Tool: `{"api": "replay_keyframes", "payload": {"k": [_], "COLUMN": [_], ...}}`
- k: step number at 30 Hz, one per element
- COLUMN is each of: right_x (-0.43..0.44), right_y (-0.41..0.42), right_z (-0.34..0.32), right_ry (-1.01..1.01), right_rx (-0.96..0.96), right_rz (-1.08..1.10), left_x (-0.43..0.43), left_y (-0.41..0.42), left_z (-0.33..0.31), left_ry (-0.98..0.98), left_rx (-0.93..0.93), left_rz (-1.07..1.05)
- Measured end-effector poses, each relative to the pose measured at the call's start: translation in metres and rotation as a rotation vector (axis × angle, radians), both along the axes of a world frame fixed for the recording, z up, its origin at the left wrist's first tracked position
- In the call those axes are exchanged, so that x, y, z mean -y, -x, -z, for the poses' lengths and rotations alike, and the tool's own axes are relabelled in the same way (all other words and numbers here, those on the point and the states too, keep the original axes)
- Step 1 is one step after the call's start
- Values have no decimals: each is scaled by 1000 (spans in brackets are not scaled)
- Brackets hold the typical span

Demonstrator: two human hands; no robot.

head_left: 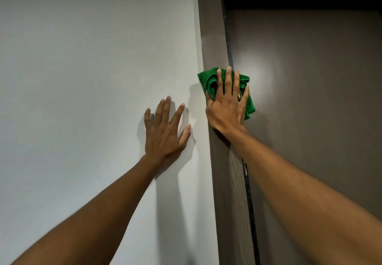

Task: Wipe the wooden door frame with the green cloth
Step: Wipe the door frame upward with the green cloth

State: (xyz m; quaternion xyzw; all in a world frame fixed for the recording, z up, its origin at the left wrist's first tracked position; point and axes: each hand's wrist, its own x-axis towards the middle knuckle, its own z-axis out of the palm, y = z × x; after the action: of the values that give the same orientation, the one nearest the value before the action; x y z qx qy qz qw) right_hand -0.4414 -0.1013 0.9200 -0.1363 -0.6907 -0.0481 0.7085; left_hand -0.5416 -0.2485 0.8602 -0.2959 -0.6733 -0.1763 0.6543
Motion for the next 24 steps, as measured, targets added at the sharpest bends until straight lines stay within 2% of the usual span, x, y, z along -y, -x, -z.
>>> {"api": "replay_keyframes", "payload": {"k": [4,11,16,20,24], "right_x": [3,5,9,12,15], "right_y": [0,-2,3,-5,-3], "right_z": [-40,-102,-128,-105,-29], "right_ry": [49,95,18,-102,-100], "right_rx": [-20,-51,32,50,71], "right_rz": [-15,25,32,28,22], "left_x": [-1,-5,0,4,4], "left_y": [5,7,15,8,-4], "left_z": [-20,-14,-15,-23,22], "left_ry": [-8,4,-13,-47,-25], "left_rx": [18,21,20,-14,11], "left_rz": [8,26,38,5,-15]}}
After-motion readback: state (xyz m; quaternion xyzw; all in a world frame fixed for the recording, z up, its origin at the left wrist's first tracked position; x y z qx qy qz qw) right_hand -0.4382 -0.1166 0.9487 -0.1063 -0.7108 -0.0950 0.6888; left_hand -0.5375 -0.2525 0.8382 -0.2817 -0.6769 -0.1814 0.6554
